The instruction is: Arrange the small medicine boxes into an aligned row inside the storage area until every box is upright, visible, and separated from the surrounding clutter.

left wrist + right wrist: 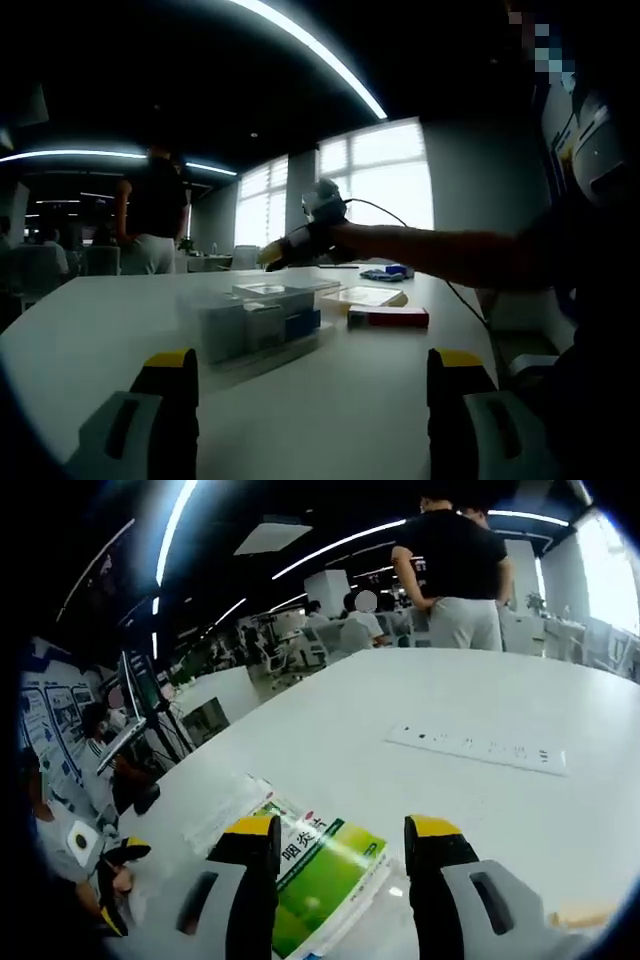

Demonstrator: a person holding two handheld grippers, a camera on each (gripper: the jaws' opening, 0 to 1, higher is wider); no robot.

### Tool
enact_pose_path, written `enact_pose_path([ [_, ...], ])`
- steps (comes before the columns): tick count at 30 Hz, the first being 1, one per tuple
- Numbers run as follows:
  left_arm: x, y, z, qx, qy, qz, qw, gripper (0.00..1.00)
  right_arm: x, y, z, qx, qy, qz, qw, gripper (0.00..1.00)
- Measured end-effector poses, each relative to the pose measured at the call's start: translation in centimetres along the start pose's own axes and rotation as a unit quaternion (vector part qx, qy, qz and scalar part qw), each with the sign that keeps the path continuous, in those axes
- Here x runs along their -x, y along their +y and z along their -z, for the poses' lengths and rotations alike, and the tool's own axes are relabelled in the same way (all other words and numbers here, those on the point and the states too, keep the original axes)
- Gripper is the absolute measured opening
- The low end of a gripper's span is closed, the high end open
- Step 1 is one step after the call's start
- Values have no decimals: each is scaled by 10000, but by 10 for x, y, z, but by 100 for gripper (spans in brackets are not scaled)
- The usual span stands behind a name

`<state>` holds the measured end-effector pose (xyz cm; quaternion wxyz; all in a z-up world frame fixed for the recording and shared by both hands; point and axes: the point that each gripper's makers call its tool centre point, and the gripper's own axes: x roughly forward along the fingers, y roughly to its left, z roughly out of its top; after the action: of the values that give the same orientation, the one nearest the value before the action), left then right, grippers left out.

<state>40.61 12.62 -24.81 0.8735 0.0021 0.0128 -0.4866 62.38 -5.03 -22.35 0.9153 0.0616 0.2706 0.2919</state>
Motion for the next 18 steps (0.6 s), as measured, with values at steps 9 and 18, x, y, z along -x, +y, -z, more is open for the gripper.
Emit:
enact_pose_path([
  [9, 0, 1, 1, 0, 4, 11, 10000, 94, 0, 9, 2, 90, -97, -63, 9999, 43],
  [18, 0, 2, 1, 14, 10, 18, 10000, 94, 0, 11, 17, -203, 327, -102, 9992, 49],
])
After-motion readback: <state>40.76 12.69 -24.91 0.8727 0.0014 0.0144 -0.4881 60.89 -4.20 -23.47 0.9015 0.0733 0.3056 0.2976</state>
